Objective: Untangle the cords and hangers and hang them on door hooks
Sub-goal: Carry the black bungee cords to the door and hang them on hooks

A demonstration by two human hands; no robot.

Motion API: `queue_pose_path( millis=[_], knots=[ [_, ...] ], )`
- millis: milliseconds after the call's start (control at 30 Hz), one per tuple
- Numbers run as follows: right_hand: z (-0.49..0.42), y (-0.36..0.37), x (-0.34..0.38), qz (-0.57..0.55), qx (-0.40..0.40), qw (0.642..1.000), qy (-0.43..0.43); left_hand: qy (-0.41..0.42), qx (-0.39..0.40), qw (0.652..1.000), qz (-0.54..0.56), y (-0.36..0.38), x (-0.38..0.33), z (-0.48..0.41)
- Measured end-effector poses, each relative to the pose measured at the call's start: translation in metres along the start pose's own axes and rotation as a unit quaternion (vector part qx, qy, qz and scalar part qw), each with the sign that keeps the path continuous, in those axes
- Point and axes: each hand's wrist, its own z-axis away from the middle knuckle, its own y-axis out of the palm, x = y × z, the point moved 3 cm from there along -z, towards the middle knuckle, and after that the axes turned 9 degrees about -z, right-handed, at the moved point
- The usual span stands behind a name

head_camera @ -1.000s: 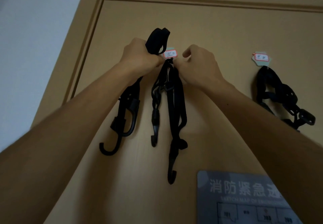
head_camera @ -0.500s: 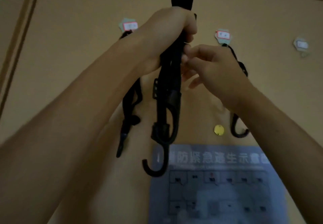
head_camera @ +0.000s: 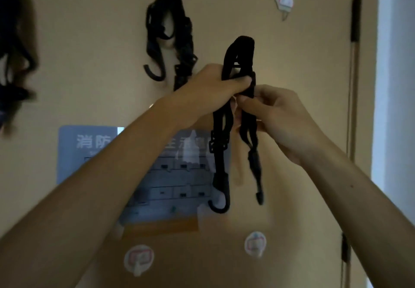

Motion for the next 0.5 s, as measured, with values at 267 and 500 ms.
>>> queue_pose_path(
  millis=[267,500],
  knots=[
    [-0.004,-0.088,-0.009,-0.015,-0.048,0.998,0.041,-0.041,0.026,0.997,-0.055,0.041,-0.017,-0.02],
    [-0.034,-0.111,-0.009,0.075,0.004,0.996,0.044,0.006,0.052,0.962,-0.267,0.072,-0.031,-0.063]
  ],
)
